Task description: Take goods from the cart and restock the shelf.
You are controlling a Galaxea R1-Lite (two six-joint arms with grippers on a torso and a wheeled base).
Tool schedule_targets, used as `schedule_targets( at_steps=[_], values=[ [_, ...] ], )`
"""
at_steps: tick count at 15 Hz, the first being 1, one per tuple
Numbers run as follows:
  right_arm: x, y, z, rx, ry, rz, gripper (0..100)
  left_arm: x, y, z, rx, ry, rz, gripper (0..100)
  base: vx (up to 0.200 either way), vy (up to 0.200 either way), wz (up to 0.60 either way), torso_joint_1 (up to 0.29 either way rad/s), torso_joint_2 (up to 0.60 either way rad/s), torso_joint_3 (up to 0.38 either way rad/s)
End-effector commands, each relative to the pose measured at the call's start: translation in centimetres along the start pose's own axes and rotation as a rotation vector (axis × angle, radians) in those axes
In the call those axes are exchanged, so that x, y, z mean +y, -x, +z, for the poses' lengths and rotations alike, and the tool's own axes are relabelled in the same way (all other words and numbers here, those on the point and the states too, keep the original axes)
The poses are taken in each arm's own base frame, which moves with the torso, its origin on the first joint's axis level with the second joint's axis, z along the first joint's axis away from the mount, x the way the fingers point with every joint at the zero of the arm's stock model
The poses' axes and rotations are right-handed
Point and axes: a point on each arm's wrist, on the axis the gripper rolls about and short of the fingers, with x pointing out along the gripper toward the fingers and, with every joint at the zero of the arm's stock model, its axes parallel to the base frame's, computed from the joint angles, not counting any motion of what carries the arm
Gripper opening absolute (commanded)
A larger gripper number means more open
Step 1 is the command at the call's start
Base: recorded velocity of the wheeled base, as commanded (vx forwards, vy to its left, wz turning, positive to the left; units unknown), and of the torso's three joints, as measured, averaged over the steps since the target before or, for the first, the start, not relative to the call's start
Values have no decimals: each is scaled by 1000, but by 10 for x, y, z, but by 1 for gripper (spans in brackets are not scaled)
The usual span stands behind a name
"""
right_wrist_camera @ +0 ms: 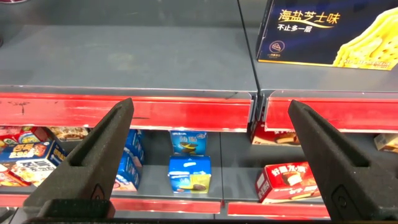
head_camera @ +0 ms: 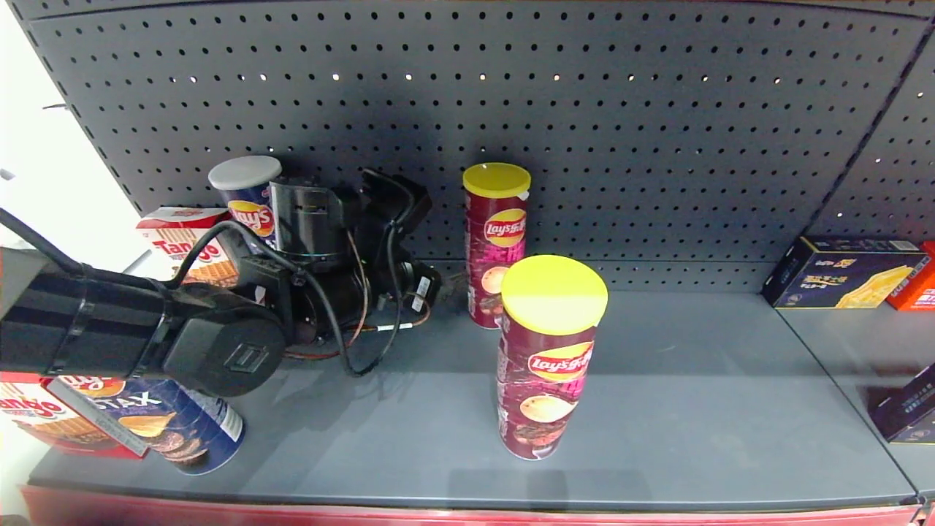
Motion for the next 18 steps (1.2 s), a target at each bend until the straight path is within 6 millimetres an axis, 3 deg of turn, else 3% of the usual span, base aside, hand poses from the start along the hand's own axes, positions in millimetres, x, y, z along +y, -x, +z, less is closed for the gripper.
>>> schedule_targets(
  at_steps=[1,9,15,18],
  values=[
    [0,0,0,1,0,0,100,-5,-9,-5,12,-2,-11,100,0,0,0,0,0,0],
    [0,0,0,1,-1,0,100,-9,-12,-3,6,-6,-16,100,0,0,0,0,0,0],
    [0,0,0,1,-1,0,100,-9,58,25,-89,18,-9,100,0,0,0,0,0,0],
    [0,0,0,1,-1,0,100,-12,97,30,-126,16,-28,100,0,0,0,0,0,0]
  ],
)
